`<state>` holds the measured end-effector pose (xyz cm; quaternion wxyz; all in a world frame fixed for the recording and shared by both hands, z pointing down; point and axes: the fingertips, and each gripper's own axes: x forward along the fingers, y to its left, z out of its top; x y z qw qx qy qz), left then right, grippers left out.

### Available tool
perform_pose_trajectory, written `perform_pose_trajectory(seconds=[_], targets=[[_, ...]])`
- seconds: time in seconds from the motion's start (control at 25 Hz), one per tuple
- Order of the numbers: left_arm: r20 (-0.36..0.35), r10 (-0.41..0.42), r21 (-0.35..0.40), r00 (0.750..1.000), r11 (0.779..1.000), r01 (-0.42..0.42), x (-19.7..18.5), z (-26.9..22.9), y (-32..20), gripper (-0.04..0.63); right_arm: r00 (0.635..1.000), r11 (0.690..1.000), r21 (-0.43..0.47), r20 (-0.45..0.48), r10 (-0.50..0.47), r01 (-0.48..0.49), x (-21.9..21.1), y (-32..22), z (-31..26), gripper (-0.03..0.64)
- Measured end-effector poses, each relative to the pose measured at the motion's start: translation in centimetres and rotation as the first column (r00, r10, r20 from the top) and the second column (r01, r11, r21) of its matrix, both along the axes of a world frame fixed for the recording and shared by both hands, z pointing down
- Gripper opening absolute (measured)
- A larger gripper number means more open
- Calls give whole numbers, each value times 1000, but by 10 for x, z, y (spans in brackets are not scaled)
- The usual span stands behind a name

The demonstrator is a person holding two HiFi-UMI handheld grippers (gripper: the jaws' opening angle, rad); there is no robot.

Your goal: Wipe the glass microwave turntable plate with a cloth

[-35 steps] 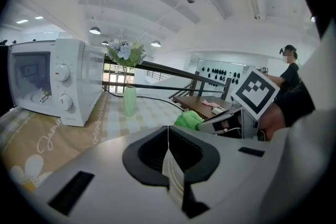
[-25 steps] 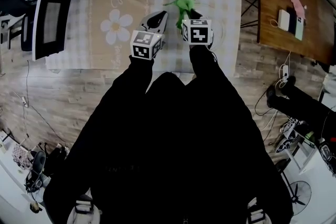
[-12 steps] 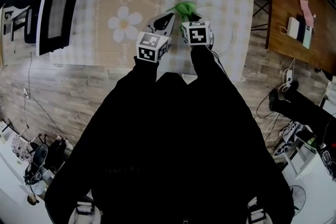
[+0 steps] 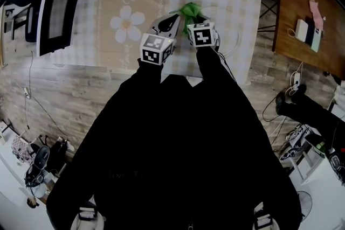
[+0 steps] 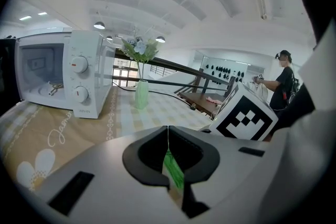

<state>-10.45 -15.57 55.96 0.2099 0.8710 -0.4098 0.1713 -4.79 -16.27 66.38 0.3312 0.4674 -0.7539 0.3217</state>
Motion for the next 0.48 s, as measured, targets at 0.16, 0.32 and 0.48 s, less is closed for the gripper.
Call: perform_pose_trajectory(seconds=[0.16, 0.32, 0.48], targets=[[1, 18, 2, 1000, 1000, -18, 14, -1, 0, 21, 1000, 1000, -9, 8, 7, -7, 9, 3, 1, 72], [5, 35, 3, 999, 999, -35, 26, -1, 1, 21, 1000, 1000, -4, 2, 27, -27, 25, 3, 1, 72], [7, 50, -2, 999, 999, -50, 39, 1, 4, 21, 999, 999, -8, 0, 51, -51, 42, 6, 0, 72]])
